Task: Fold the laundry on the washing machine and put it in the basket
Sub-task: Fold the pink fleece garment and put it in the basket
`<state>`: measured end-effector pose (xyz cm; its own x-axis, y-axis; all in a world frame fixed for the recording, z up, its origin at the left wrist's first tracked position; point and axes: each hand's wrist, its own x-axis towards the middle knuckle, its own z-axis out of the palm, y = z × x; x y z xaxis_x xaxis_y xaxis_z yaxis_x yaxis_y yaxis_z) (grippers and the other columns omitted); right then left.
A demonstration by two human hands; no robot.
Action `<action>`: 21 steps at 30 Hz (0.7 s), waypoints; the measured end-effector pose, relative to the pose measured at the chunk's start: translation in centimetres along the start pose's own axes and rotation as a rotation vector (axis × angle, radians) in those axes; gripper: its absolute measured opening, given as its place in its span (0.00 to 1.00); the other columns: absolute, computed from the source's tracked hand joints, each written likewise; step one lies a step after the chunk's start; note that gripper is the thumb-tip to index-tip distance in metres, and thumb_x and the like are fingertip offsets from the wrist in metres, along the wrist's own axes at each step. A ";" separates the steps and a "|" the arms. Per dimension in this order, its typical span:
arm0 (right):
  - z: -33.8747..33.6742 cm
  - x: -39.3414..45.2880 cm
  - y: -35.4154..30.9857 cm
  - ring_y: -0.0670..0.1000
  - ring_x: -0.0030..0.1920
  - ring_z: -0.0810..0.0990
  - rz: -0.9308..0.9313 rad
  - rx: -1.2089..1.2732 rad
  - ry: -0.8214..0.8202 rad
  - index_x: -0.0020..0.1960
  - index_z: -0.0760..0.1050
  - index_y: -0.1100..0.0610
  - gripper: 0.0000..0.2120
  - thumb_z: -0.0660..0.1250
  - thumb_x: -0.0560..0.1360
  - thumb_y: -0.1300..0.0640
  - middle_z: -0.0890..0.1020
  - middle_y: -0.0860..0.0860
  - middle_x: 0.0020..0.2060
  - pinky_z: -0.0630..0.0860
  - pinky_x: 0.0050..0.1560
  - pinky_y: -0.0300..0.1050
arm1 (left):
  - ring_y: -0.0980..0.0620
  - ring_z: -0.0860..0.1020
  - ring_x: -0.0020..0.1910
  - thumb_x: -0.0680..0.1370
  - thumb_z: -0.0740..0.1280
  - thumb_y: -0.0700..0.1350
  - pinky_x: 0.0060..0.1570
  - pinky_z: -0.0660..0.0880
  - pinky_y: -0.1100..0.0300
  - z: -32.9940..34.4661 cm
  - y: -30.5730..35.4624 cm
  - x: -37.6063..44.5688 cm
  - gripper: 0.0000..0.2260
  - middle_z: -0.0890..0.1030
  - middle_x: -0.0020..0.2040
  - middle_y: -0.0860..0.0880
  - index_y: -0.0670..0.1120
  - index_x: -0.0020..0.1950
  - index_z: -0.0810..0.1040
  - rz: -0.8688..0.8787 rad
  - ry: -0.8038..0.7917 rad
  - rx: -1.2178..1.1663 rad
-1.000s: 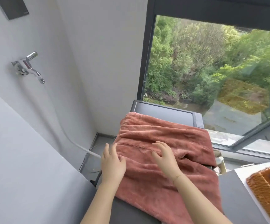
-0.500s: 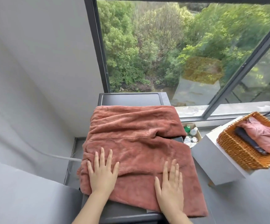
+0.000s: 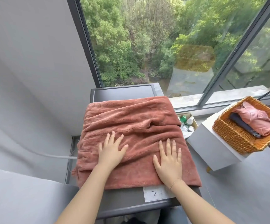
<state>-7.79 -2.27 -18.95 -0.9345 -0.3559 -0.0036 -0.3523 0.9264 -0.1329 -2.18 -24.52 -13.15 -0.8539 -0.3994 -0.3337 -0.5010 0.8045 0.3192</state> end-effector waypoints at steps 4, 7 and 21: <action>0.1 1.8 0.3 0.58 0.75 0.56 -0.015 -0.022 0.000 0.75 0.62 0.53 0.31 0.50 0.76 0.41 0.63 0.57 0.74 0.45 0.73 0.57 | 0.51 0.33 0.76 0.79 0.47 0.66 0.67 0.34 0.31 1.2 -1.9 3.0 0.27 0.34 0.77 0.56 0.64 0.76 0.43 -0.078 -0.057 0.064; 0.3 1.0 0.2 0.57 0.76 0.54 -0.032 -0.025 0.012 0.76 0.57 0.51 0.30 0.48 0.77 0.41 0.59 0.55 0.76 0.44 0.73 0.57 | 0.52 0.34 0.76 0.79 0.46 0.67 0.67 0.34 0.32 0.5 -2.6 5.3 0.27 0.35 0.78 0.57 0.64 0.76 0.43 -0.101 -0.002 0.081; -3.8 2.0 -1.8 0.59 0.60 0.74 -0.010 0.133 0.056 0.53 0.77 0.56 0.24 0.50 0.72 0.43 0.77 0.57 0.59 0.70 0.59 0.56 | 0.53 0.47 0.78 0.76 0.36 0.63 0.73 0.39 0.41 3.9 -3.8 -0.9 0.30 0.47 0.79 0.53 0.59 0.77 0.50 0.007 0.271 0.145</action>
<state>-9.18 -4.15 -14.97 -0.9338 -0.3539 0.0531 -0.3549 0.8972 -0.2628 1.03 -25.51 -17.58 -0.8737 -0.4803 -0.0772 -0.4859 0.8543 0.1845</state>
